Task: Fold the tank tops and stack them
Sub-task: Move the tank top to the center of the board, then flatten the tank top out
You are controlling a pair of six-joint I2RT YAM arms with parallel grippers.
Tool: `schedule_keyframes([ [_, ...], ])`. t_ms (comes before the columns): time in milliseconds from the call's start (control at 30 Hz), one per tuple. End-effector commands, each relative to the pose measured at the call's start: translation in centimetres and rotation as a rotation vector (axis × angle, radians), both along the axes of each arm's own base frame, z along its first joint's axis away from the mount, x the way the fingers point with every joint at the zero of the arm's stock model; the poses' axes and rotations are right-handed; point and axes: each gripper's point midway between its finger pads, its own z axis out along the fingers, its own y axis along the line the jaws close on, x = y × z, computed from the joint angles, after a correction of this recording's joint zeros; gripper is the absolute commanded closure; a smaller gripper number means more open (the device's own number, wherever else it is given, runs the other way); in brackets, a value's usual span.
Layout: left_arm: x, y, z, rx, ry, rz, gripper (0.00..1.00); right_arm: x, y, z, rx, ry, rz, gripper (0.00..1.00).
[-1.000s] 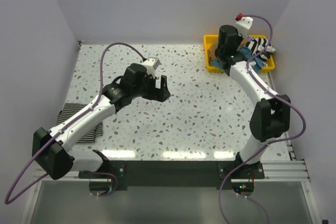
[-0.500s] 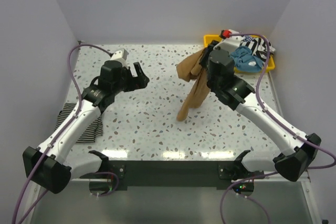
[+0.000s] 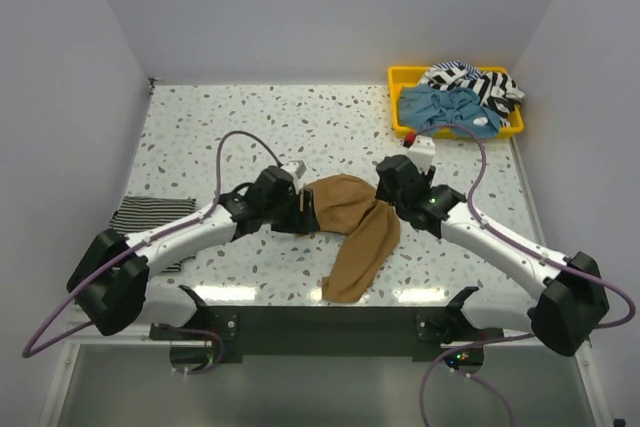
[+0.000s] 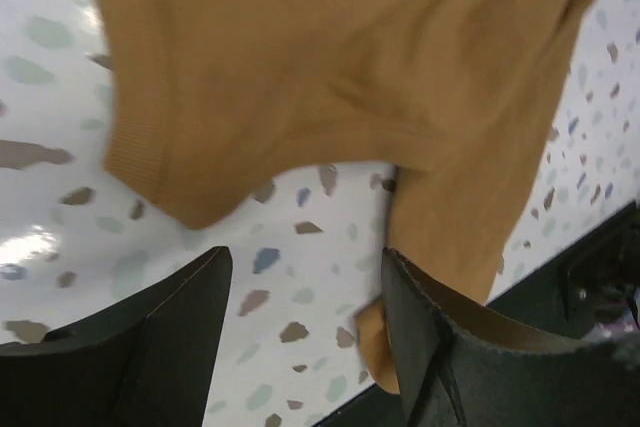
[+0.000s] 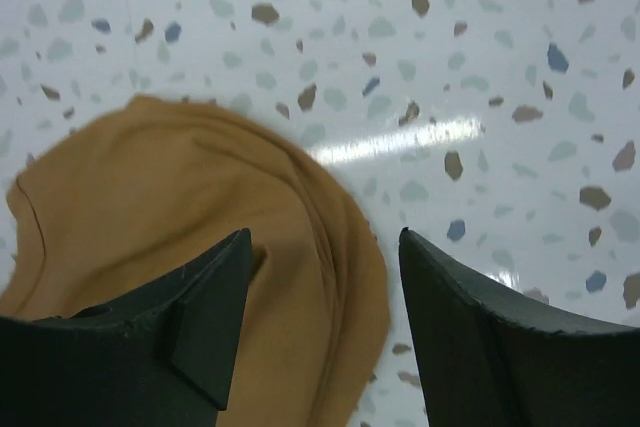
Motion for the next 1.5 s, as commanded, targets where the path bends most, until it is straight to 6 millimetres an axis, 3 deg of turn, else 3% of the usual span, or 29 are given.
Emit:
schedule_keyframes([
  [0, -1.5, -2.0, -0.5, -0.039, -0.009, -0.03, 0.34, -4.7, 0.6, -1.5, 0.129, 0.079, 0.022, 0.36],
  [67, -1.7, -2.0, -2.3, -0.009, 0.024, -0.03, 0.28, -6.5, 0.2, -4.0, 0.116, 0.138, 0.023, 0.37],
  [167, 0.0, -2.3, -3.4, 0.026, 0.016, 0.018, 0.11, -8.4, 0.1, -6.8, 0.141, 0.202, 0.008, 0.37],
  [233, 2.1, -2.7, -3.0, 0.021, -0.009, 0.081, 0.09, -8.9, -0.1, -8.1, 0.155, 0.217, 0.005, 0.37],
  [367, 5.8, -1.7, -5.2, 0.065, 0.009, 0.243, 0.13, -9.4, 0.0, -10.0, 0.174, 0.242, -0.001, 0.41],
  [400, 6.6, -1.4, -5.7, 0.064, 0.021, 0.284, 0.17, -9.4, 0.6, -10.4, 0.191, 0.25, 0.012, 0.41],
  [500, 9.9, 0.2, -6.9, 0.077, 0.046, 0.391, 0.46, -8.9, 1.5, -11.3, 0.191, 0.264, 0.027, 0.45],
  [533, 12.0, 1.0, -6.2, 0.069, 0.027, 0.433, 0.62, -8.9, 2.1, -11.5, 0.206, 0.279, 0.041, 0.46],
  [600, 13.7, 2.2, -6.9, 0.108, 0.038, 0.467, 0.78, -8.6, 2.8, -12.4, 0.204, 0.292, 0.057, 0.49],
  [633, 16.0, 2.8, -5.5, 0.087, 0.01, 0.501, 0.9, -8.3, 3.2, -12.5, 0.206, 0.297, 0.063, 0.51],
  [667, 16.9, 3.3, -5.4, 0.093, 0.004, 0.516, 0.96, -8.2, 3.4, -12.7, 0.196, 0.302, 0.07, 0.57],
  [700, 17.8, 4.0, -5.0, 0.105, -0.006, 0.532, 1.0, -8.0, 3.6, -13.3, 0.183, 0.316, 0.072, 0.75],
  [733, 19.9, 4.8, -3.3, 0.09, -0.04, 0.568, 1.0, -7.5, 4.1, -12.8, 0.19, 0.308, 0.076, 0.84],
  [800, 21.7, 6.5, -2.3, 0.116, -0.067, 0.592, 1.0, -6.6, 4.5, -11.5, 0.179, 0.289, 0.081, 1.0],
  [833, 24.1, 7.5, 0.3, 0.098, -0.12, 0.626, 1.0, -6.3, 4.6, -10.8, 0.177, 0.276, 0.084, 1.0],
  [900, 25.9, 9.2, 1.6, 0.138, -0.153, 0.633, 1.0, -6.1, 3.8, -9.1, 0.139, 0.251, 0.078, 1.0],
  [933, 28.3, 10.1, 4.7, 0.115, -0.209, 0.66, 1.0, -5.4, 3.9, -6.6, 0.157, 0.199, 0.079, 1.0],
  [1000, 29.7, 11.2, 4.6, 0.163, -0.195, 0.639, 1.0, -5.3, 2.3, -4.6, 0.092, 0.163, 0.056, 1.0],
  [1033, 31.8, 11.5, 7.7, 0.139, -0.256, 0.651, 1.0, -4.8, 2.1, -2.4, 0.107, 0.111, 0.051, 1.0],
  [1100, 33.1, 11.1, 6.8, 0.171, -0.254, 0.582, 1.0, -4.2, 1.5, -0.5, 0.079, 0.061, 0.042, 1.0],
  [1133, 34.7, 10.4, 9.1, 0.14, -0.303, 0.56, 1.0, -3.9, 1.6, -0.5, 0.067, 0.061, 0.043, 0.99],
  [1167, 35.4, 9.8, 7.0, 0.152, -0.269, 0.533, 1.0, -3.5, 1.4, -0.7, 0.048, 0.066, 0.039, 0.96],
  [1200, 35.5, 8.8, 6.7, 0.129, -0.256, 0.475, 1.0, -3.0, 1.7, -0.5, 0.045, 0.068, 0.039, 0.92],
  [1267, 36.0, 8.2, 6.4, 0.116, -0.247, 0.457, 0.8, -1.8, 1.4, -2.0, -0.004, 0.105, 0.024, 0.74],
  [1300, 35.8, 7.9, 6.6, 0.107, -0.248, 0.442, 0.5, -1.1, 1.2, -2.0, -0.005, 0.104, 0.013, 0.69],
  [1333, 35.0, 8.0, 5.4, 0.121, -0.221, 0.436, 0.39, -0.7, 1.2, -2.7, -0.001, 0.129, 0.016, 0.65],
  [1400, 34.2, 7.9, 8.4, 0.092, -0.292, 0.438, 0.26, 0.7, -0.5, -4.2, 0.0, 0.165, -0.028, 0.56],
  [1433, 32.3, 8.4, 6.3, 0.114, -0.244, 0.438, 0.24, 0.9, -0.9, -4.7, 0.007, 0.18, -0.036, 0.55],
  [1467, 31.1, 8.7, 9.2, 0.088, -0.284, 0.453, 0.24, 1.0, -1.5, -4.8, 0.0, 0.187, -0.048, 0.55],
])
